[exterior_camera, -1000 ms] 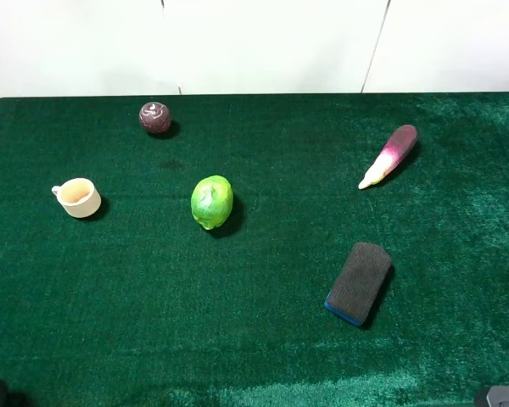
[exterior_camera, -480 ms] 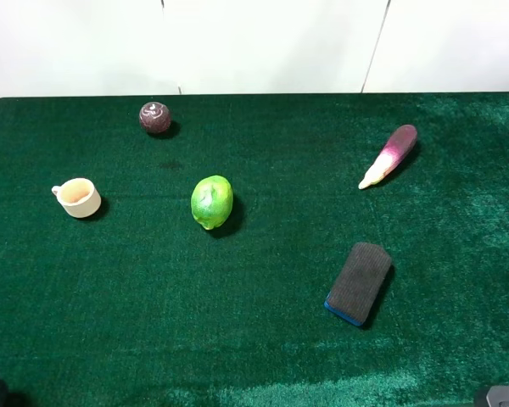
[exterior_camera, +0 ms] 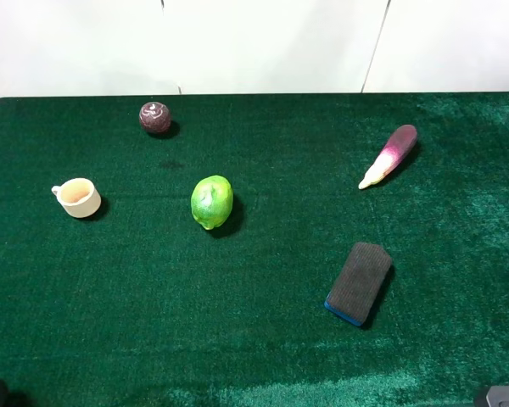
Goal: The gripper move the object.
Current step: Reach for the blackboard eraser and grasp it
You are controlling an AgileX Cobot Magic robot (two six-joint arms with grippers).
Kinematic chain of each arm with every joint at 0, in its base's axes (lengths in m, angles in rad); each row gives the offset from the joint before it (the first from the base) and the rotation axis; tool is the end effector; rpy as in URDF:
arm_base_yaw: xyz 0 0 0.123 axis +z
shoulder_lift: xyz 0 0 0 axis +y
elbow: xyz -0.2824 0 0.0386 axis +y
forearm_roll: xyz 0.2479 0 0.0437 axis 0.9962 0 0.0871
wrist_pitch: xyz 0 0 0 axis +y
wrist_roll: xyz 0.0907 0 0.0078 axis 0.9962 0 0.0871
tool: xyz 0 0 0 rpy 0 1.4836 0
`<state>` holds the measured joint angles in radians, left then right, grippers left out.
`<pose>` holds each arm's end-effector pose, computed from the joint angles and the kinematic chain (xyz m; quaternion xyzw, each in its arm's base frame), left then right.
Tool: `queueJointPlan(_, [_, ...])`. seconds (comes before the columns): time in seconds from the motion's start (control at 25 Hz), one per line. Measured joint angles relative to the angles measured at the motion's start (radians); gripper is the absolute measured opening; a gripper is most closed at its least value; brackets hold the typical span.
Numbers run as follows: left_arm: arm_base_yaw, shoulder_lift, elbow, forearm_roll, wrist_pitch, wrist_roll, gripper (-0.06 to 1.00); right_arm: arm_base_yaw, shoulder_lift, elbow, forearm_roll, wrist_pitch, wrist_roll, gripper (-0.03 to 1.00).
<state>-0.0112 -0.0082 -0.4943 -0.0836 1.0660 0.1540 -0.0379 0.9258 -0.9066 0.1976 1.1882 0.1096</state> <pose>-0.0059 -0.0066 0.2754 0.0722 0.8502 -0.0046 0.5215 0.1497 0.0109 0.3304 0.0869 0.9662 0.1053 0.2187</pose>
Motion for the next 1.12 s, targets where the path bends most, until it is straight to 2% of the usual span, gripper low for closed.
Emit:
queueJointPlan(0.32, [0.000, 0.000, 0.000, 0.000, 0.000, 0.000, 0.99, 0.000, 0.040, 0.004, 0.003, 0.023, 0.109, 0.69])
queueJointPlan(0.68, [0.000, 0.000, 0.000, 0.000, 0.000, 0.000, 0.99, 0.012, 0.040, 0.030, -0.003, 0.025, 0.159, 0.69])
queueJointPlan(0.8, [0.000, 0.000, 0.000, 0.000, 0.000, 0.000, 0.99, 0.095, 0.044, 0.039, -0.036, 0.026, 0.227, 0.69])
queueJointPlan(1.0, [0.000, 0.000, 0.000, 0.000, 0.000, 0.000, 0.99, 0.334, 0.107, 0.039, -0.125, 0.014, 0.441, 0.69])
queueJointPlan(1.12, [0.000, 0.000, 0.000, 0.000, 0.000, 0.000, 0.99, 0.462, 0.168, 0.039, -0.167, -0.030, 0.568, 0.69])
